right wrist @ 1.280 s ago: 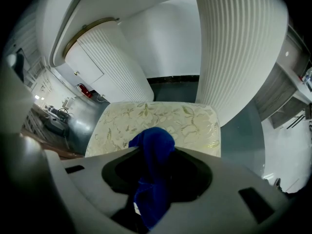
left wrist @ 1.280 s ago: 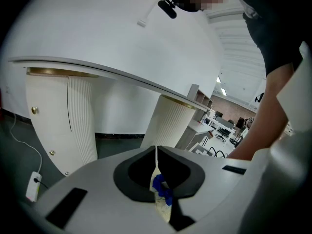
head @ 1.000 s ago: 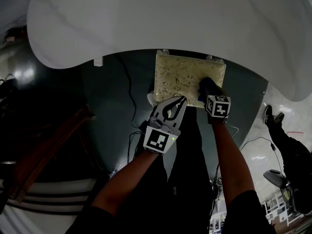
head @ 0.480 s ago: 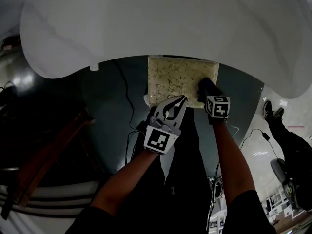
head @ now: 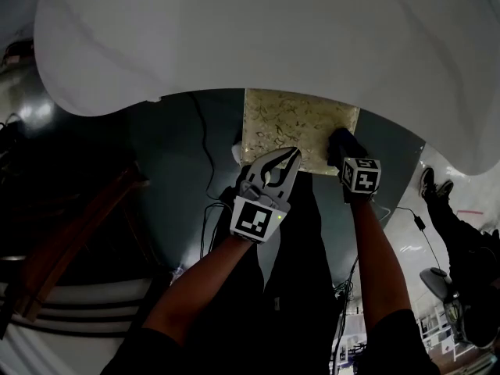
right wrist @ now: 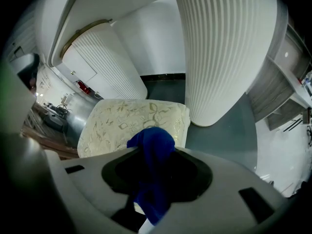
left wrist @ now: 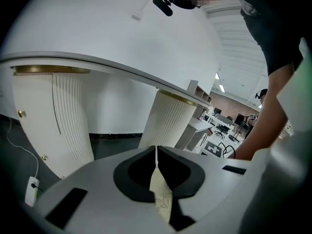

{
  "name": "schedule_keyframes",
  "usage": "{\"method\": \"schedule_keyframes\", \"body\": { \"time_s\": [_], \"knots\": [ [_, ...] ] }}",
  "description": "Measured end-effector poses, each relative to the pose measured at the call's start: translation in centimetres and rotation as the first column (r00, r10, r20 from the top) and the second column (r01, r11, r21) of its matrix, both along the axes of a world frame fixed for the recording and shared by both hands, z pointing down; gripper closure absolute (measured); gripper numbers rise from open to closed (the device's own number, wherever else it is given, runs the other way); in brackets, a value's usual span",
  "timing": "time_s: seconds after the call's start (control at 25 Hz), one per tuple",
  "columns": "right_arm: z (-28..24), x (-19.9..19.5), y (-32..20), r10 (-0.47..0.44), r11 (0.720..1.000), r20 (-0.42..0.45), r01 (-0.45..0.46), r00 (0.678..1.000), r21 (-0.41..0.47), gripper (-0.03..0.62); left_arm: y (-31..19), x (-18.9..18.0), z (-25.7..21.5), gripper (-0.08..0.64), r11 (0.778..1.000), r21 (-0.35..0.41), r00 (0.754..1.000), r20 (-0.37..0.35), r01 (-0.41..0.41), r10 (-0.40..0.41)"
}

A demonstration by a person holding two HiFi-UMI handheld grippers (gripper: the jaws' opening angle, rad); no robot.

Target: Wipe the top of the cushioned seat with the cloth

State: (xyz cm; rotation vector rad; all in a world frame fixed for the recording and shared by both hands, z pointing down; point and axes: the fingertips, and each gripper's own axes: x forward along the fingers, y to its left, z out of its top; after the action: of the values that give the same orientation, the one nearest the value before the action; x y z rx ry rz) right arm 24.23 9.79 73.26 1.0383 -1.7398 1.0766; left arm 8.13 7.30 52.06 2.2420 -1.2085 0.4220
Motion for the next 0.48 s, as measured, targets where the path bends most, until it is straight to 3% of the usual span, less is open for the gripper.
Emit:
{"method": "schedule_keyframes", "body": {
  "time_s": [0.48],
  "knots": [
    [0.1,1.1,-0.1,-0.041,0.998,-0.041,0.039,0.998,-0.051,0.433,-0.7,-1.9,-1.0,0.537,0.999,0.020,0.999,-0.013,0.048,-0.048]
  ]
}}
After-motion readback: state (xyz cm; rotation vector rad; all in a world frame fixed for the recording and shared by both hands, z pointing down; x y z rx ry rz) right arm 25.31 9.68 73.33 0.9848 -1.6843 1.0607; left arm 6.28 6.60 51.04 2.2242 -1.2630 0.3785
